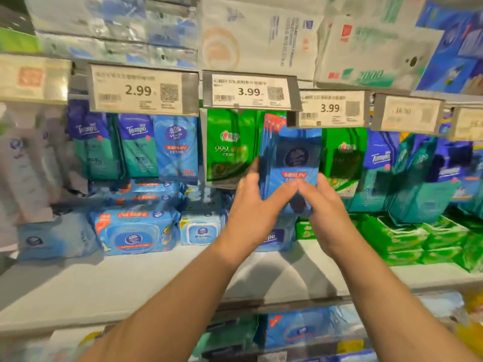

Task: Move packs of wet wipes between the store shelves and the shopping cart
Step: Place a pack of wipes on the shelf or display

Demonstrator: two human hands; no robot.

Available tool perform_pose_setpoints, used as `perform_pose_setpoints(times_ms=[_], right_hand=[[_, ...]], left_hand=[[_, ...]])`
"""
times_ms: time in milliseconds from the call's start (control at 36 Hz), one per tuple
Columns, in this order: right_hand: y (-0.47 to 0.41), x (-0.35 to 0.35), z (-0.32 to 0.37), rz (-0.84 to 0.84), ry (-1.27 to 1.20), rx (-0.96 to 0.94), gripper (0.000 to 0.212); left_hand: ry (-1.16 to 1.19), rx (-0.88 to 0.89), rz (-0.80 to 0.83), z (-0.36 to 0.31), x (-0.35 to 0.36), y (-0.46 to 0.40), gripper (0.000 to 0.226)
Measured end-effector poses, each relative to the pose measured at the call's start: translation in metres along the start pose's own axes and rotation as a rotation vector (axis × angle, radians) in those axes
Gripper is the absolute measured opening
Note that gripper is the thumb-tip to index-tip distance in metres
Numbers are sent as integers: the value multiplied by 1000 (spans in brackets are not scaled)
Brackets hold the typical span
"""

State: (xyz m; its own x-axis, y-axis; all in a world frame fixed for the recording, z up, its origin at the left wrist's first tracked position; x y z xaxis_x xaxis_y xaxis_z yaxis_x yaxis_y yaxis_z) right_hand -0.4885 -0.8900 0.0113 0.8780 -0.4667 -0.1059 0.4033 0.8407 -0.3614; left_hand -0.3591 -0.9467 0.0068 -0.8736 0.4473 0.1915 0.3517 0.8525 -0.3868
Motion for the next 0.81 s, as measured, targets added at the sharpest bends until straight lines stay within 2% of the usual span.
perform_pose_setpoints(times_ms=[83,167,278,333,389,472,528,611,639,722,806], right_hand=[[-5,2,-4,13,-42,-4,39],[-7,3,-7,4,-99,-9,19],[-8,7,-11,-7,-165,27,27],[-7,11,-11,1,-179,37,26],[-5,14,-9,6,-195,39,24],[-2,14,-6,11,-216,23,24],[1,14,-3,9,-228,21,24],[6,13,3,4,-252,18,27],[8,14,4,4,-263,17,28],[16,14,11,8,-285,-6,31],[25,13,21,23,-318,-47,31]], left_hand=[[-172,36,-15,-7,6,0,88],[-290,35,-51,-4,9,2,88],[-327,54,-96,-4,13,3,97],[-296,52,-121,-7,14,7,82],[-257,41,-129,-9,15,9,56],[-254,34,-138,-13,14,11,35],[-246,38,-137,-18,14,13,40],[-213,58,-142,-25,14,17,66],[-193,61,-146,-28,14,19,67],[-158,82,-158,-36,16,24,49],[-169,131,-155,-39,18,30,43]])
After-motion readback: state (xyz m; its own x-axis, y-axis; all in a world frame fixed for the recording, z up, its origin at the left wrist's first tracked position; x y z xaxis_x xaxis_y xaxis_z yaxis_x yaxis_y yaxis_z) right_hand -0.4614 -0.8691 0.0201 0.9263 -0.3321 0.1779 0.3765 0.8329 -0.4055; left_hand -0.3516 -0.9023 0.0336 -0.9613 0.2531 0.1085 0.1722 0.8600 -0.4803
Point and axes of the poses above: each hand's wrist, its own y-axis away from the middle knuckle, its own x-axis out of the palm, z = x × y, the point moved 8 cm from there along -y, towards the middle knuckle, and after that the axes turned 15 degrees about y, right-handed, at the moved point
